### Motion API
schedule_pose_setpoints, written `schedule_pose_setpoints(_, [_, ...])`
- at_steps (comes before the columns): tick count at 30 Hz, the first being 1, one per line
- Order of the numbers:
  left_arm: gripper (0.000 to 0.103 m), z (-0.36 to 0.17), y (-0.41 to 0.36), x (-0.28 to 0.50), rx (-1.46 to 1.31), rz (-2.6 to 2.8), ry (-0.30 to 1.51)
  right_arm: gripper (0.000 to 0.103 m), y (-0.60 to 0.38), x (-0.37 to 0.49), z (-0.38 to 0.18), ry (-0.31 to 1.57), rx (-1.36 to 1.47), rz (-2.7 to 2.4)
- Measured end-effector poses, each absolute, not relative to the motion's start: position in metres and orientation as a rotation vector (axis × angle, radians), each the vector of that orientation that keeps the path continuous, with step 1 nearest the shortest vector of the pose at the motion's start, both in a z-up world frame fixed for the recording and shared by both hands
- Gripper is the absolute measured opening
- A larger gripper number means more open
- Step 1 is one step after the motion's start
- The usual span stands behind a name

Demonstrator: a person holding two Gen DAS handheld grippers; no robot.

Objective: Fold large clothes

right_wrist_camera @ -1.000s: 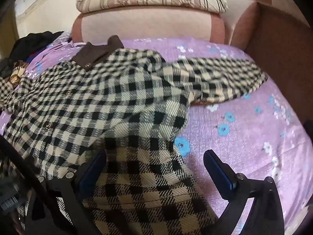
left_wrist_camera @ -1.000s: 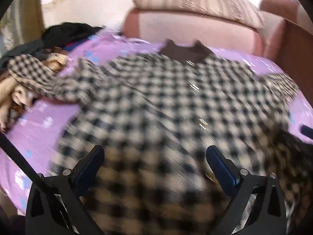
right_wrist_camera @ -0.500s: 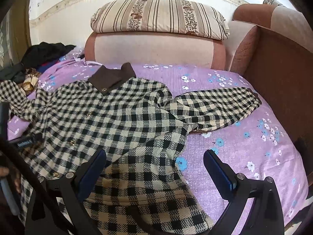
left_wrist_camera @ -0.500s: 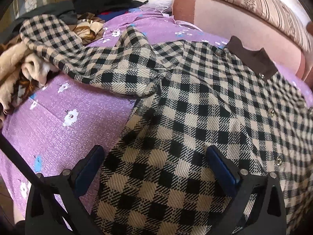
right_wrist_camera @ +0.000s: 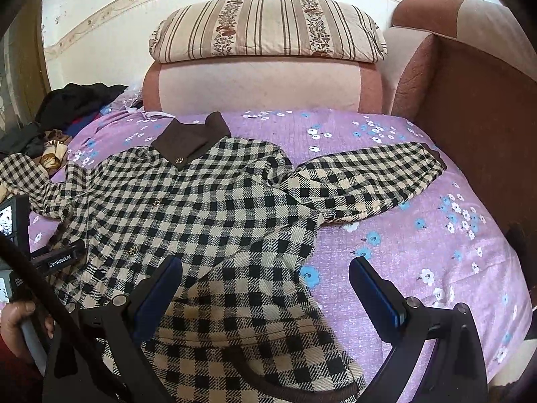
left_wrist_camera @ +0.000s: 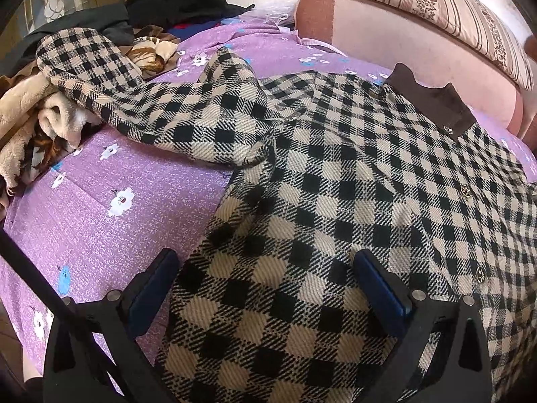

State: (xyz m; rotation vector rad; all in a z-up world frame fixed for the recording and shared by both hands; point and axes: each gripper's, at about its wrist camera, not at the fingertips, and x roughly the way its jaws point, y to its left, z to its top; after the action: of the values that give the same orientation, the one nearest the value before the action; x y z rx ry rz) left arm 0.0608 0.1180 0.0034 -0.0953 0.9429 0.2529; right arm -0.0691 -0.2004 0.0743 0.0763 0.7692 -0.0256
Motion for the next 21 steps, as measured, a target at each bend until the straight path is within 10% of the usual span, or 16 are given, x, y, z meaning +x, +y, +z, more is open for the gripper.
schedule_pose_setpoints(21, [0.103,0.0058,0.1199,0.0576,-0.093,0.254,0.946,0.102,-0.1922,-0.0662,0.0697,0.777,0.052,-0.018])
